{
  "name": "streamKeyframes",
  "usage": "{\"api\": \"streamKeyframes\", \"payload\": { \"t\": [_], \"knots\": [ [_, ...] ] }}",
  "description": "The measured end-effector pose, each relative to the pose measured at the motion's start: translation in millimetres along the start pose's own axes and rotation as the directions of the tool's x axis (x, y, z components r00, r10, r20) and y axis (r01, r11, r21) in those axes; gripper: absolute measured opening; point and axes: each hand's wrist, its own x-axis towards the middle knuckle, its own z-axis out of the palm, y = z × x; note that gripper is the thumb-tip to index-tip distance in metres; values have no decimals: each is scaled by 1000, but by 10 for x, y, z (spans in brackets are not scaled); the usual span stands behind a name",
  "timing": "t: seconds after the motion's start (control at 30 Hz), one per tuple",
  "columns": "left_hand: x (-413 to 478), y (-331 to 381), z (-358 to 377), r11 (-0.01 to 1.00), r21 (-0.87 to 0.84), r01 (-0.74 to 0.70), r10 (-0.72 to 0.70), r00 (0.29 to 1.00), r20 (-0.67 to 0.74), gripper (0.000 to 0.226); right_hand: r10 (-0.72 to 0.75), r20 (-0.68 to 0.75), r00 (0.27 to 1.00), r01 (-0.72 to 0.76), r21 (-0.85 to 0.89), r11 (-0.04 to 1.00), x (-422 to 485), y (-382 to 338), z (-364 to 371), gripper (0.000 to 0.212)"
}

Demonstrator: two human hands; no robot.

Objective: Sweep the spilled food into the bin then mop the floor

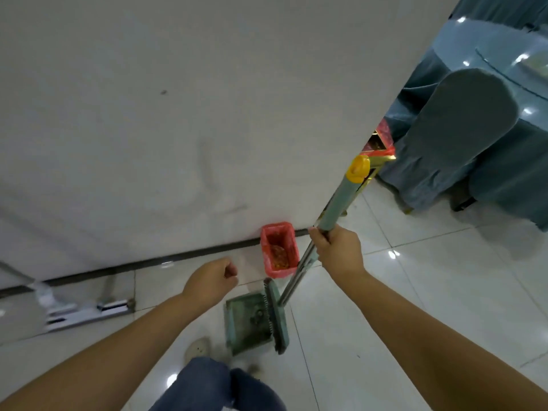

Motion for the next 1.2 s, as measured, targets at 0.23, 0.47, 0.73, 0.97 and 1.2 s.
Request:
{"api": "streamKeyframes", "payload": {
  "t": [0.23,0.47,0.73,0.97,1.2],
  "knots": [
    [-152,-642,-520,992,-52,117,-123,985,-118,7,-136,86,987,141,-50,989,-58,-679,639,32],
    [-176,-1360,-1146,976,-109,186,-201,970,-138,8,-180,124,976,192,-93,977,-93,-1429,1275,36],
    [-149,-2090,-1734,975,-147,166,-189,968,-162,7,-77,70,995,80,-42,996,-3,-2045,1909,35],
    [-157,-2444,-1965,983,-140,121,-138,983,-118,6,-2,18,1000,3,-16,1000,55,-2272,2283,30],
    [-186,-2593,-2034,982,-156,107,-119,990,-69,16,98,80,992,-104,70,992,11,-2303,2329,27]
  ]
}}
